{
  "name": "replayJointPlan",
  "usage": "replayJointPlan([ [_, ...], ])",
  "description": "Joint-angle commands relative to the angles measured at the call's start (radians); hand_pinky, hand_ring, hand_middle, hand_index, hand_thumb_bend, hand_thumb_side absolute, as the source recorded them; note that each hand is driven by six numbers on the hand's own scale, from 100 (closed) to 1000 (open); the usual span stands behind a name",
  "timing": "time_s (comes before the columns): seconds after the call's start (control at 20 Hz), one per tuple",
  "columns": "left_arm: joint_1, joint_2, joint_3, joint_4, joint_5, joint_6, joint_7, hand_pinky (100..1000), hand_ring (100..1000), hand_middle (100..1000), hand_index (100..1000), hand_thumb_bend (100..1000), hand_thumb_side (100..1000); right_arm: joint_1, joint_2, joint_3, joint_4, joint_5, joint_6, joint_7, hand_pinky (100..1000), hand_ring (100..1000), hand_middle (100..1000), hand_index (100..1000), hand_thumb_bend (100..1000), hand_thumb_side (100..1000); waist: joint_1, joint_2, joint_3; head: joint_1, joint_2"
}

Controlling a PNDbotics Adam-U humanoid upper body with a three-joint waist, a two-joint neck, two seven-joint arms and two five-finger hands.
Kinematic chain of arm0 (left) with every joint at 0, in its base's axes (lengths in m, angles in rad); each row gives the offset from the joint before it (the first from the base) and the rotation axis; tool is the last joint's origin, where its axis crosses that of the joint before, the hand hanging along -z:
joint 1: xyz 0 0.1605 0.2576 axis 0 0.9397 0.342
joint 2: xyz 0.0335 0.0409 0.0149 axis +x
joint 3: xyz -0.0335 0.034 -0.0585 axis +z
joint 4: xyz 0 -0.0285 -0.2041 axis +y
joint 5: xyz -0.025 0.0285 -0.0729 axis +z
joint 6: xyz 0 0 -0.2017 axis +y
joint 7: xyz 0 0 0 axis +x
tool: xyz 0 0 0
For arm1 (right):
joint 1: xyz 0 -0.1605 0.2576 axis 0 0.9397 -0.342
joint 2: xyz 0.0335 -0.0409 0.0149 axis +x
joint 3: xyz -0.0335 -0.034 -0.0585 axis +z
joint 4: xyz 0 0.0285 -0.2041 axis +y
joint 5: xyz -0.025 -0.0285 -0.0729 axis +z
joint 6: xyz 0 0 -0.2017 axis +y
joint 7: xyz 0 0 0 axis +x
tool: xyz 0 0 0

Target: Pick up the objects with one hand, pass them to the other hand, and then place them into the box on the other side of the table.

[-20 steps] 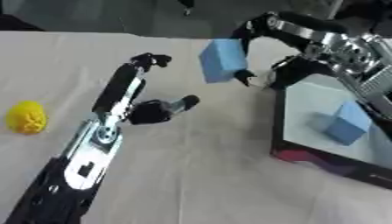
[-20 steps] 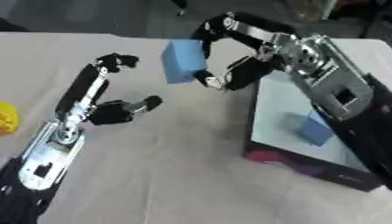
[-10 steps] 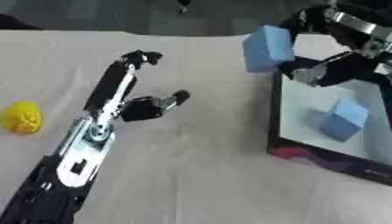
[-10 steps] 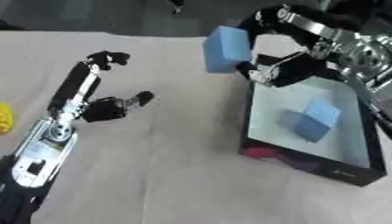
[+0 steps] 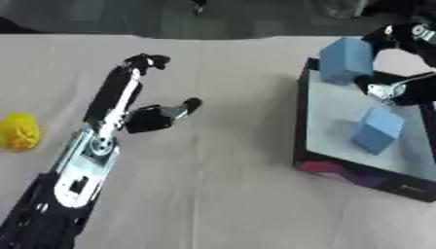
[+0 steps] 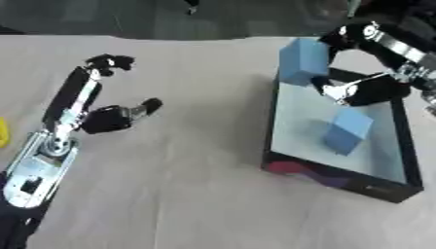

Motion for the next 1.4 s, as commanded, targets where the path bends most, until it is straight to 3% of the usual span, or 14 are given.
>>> replayJointPlan([
  [0.05,-0.017,0.015,0.01,-0.021,0.007,0.0,0.007,812,833,697,834,667,596,0.011,-0.046,-0.027,0.023,0.04,-0.01,-0.014,900,889,524,634,108,100,0.012,-0.026,0.0,-0.01,-0.012],
  [0.25,-0.02,0.015,0.009,-0.022,0.007,-0.002,0.007,812,833,697,833,670,592,0.023,-0.045,-0.032,0.078,0.086,-0.021,-0.02,902,908,577,684,148,121,0.016,-0.025,0.001,-0.012,-0.012],
  [0.35,-0.02,0.014,0.009,-0.023,0.006,-0.002,0.007,812,833,696,833,668,591,0.02,-0.041,-0.035,0.115,0.104,-0.022,-0.025,913,950,672,757,204,166,0.017,-0.024,0.001,-0.012,-0.012],
  [0.45,-0.02,0.013,0.009,-0.023,0.007,-0.002,0.008,812,833,696,833,668,589,0.015,-0.037,-0.034,0.152,0.117,-0.026,-0.028,927,997,774,827,272,278,0.017,-0.024,0.002,-0.01,-0.012],
  [0.65,-0.019,0.012,0.008,-0.023,0.007,-0.003,0.008,813,833,696,833,669,590,0.01,-0.033,-0.039,0.193,0.149,-0.046,-0.032,959,1000,934,947,377,494,0.017,-0.023,0.004,-0.006,-0.011],
  [0.8,-0.019,0.011,0.008,-0.024,0.007,-0.004,0.008,813,833,695,833,670,585,0.009,-0.03,-0.043,0.208,0.165,-0.05,-0.041,960,1000,943,952,384,493,0.016,-0.023,0.005,-0.004,-0.013],
  [1.2,-0.017,0.014,0.012,-0.026,0.009,-0.002,0.012,813,833,695,833,662,580,0.006,-0.022,-0.053,0.193,0.117,-0.033,-0.07,962,1000,932,939,298,448,0.017,-0.023,0.005,0.001,-0.007],
  [1.4,-0.018,0.023,0.018,-0.031,0.011,0.003,0.012,815,834,697,833,627,564,0.002,-0.014,-0.062,0.163,0.032,-0.007,-0.103,977,1000,925,929,100,469,0.021,-0.025,0.005,0.029,-0.001],
])
